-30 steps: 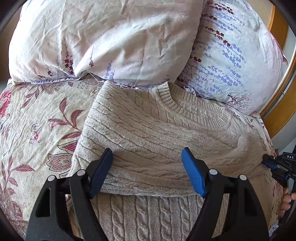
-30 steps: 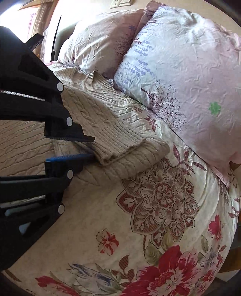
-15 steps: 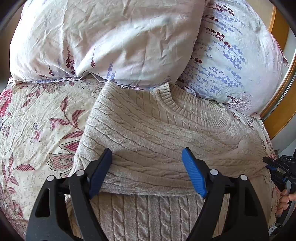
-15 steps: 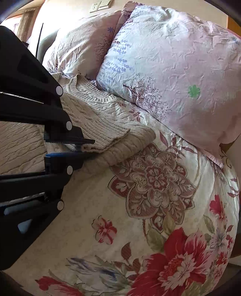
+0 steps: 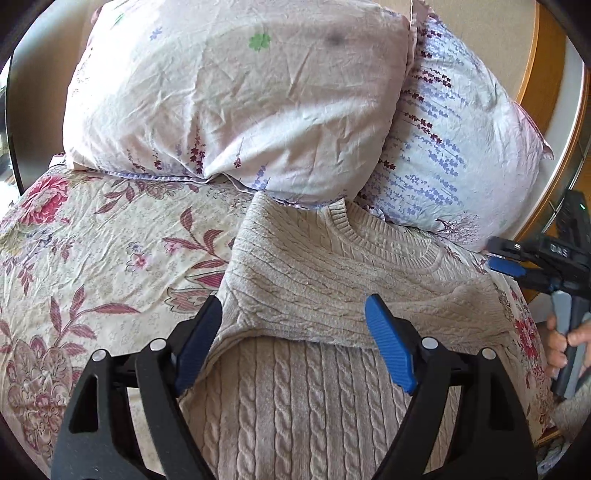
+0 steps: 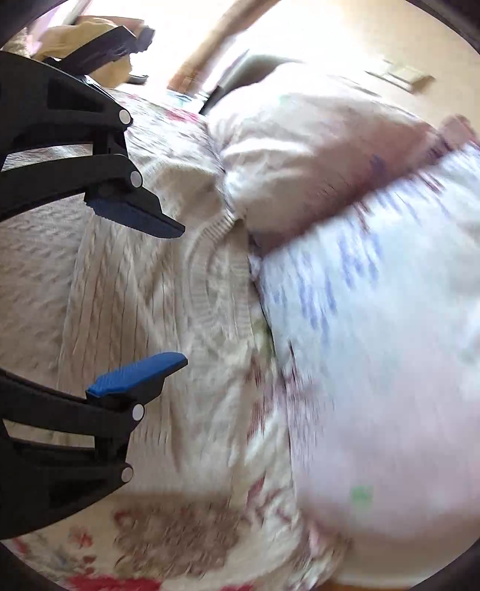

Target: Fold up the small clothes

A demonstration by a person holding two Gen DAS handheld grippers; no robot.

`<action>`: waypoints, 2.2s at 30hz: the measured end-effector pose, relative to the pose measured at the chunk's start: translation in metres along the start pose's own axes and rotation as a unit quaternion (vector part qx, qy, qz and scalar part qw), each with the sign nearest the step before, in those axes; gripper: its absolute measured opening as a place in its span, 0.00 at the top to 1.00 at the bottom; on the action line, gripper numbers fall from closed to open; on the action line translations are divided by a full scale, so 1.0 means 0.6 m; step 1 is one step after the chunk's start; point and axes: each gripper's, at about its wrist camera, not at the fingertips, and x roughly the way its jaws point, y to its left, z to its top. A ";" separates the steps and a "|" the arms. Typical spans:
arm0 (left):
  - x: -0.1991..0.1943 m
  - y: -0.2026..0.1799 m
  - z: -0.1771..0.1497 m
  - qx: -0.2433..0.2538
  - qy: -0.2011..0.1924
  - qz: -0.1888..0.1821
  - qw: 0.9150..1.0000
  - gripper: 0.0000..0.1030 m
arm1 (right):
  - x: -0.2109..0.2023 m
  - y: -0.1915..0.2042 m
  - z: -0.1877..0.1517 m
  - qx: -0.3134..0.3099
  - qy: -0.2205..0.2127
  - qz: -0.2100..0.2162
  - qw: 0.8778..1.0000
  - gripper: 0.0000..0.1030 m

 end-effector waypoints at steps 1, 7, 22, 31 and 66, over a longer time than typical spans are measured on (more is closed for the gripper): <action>-0.009 0.005 -0.006 -0.004 -0.001 0.000 1.000 0.22 | 0.034 0.025 0.008 -0.017 0.024 0.022 0.999 0.35; -0.069 0.054 -0.037 -0.032 0.001 0.010 0.999 0.22 | 0.217 0.136 0.040 -0.077 0.139 0.080 0.984 0.35; -0.146 0.163 -0.071 -0.086 0.002 0.075 0.993 0.20 | 0.315 0.178 0.060 -0.167 0.211 0.110 0.957 0.89; -0.135 0.151 -0.064 -0.069 0.005 0.061 0.996 0.20 | 0.322 0.294 0.088 -0.193 0.122 0.113 0.967 0.91; -0.032 0.000 -0.078 0.028 0.065 -0.019 0.997 0.16 | -0.052 -0.154 -0.090 0.104 0.001 -0.155 0.983 0.73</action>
